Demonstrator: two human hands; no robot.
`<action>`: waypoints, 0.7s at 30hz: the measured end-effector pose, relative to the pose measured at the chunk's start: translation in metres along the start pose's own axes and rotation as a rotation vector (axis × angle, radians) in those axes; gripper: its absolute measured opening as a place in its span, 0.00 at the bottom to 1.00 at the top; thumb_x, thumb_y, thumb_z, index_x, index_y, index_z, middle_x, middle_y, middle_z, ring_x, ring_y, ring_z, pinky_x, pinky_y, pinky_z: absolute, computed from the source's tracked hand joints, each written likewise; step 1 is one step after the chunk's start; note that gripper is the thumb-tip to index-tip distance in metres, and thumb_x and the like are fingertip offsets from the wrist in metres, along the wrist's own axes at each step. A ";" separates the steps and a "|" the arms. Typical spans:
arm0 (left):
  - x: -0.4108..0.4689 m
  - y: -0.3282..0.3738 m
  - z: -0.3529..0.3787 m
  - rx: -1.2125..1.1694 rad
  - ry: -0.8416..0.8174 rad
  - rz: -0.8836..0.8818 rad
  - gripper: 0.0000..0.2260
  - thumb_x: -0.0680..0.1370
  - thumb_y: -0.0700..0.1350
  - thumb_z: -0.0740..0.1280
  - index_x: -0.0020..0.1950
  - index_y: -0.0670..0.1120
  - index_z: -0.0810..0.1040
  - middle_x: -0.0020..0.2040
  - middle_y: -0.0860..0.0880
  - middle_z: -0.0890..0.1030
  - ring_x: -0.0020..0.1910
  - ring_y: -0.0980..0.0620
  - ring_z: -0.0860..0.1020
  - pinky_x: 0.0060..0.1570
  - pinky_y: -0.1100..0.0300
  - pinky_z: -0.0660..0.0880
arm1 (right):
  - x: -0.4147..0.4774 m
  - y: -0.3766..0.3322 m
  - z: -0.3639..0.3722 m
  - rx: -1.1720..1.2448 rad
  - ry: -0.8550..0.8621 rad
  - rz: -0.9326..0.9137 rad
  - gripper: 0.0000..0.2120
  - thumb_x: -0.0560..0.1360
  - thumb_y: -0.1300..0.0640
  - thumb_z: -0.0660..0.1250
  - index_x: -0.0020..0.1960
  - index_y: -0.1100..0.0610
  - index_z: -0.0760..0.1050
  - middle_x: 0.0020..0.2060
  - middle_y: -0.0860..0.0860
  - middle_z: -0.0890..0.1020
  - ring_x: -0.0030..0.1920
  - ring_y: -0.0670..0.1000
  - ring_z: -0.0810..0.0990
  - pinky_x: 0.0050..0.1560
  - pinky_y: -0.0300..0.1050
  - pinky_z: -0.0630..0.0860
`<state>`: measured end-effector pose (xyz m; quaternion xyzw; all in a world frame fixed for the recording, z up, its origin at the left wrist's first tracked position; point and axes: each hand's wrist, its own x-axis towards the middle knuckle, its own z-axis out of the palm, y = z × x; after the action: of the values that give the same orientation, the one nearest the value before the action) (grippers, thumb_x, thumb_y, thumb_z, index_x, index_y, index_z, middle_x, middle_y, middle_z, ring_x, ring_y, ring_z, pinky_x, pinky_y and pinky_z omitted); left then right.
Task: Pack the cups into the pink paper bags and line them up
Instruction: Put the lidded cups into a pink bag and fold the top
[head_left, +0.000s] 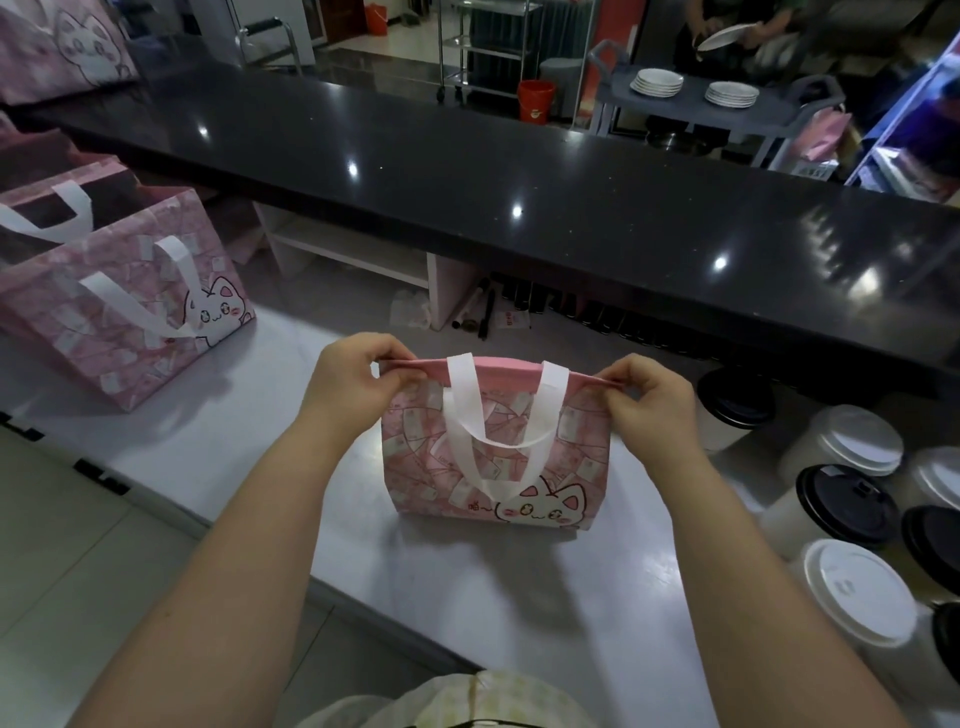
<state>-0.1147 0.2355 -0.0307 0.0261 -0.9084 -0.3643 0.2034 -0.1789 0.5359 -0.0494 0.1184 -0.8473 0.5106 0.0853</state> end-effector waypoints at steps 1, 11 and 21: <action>0.000 0.003 -0.001 0.029 0.004 0.018 0.07 0.71 0.41 0.76 0.42 0.53 0.82 0.37 0.62 0.78 0.40 0.63 0.76 0.40 0.67 0.73 | 0.001 -0.002 0.000 -0.015 -0.005 0.010 0.19 0.72 0.68 0.70 0.35 0.44 0.77 0.36 0.36 0.80 0.42 0.37 0.79 0.38 0.35 0.79; 0.006 0.058 0.017 0.309 -0.094 0.302 0.18 0.72 0.62 0.69 0.57 0.55 0.82 0.52 0.57 0.83 0.54 0.54 0.77 0.58 0.50 0.66 | 0.009 -0.053 0.005 -0.292 -0.293 -0.150 0.12 0.73 0.49 0.71 0.56 0.39 0.79 0.51 0.38 0.81 0.53 0.39 0.77 0.58 0.43 0.73; -0.008 0.046 0.045 0.405 0.045 0.356 0.02 0.73 0.44 0.72 0.43 0.50 0.85 0.41 0.55 0.84 0.44 0.50 0.80 0.57 0.46 0.64 | -0.001 -0.039 0.020 -0.504 -0.092 -0.437 0.03 0.74 0.58 0.72 0.46 0.54 0.84 0.39 0.47 0.84 0.44 0.53 0.80 0.54 0.52 0.64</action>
<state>-0.1203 0.3001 -0.0315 -0.0857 -0.9483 -0.1332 0.2751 -0.1674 0.5009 -0.0263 0.2955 -0.9044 0.2488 0.1812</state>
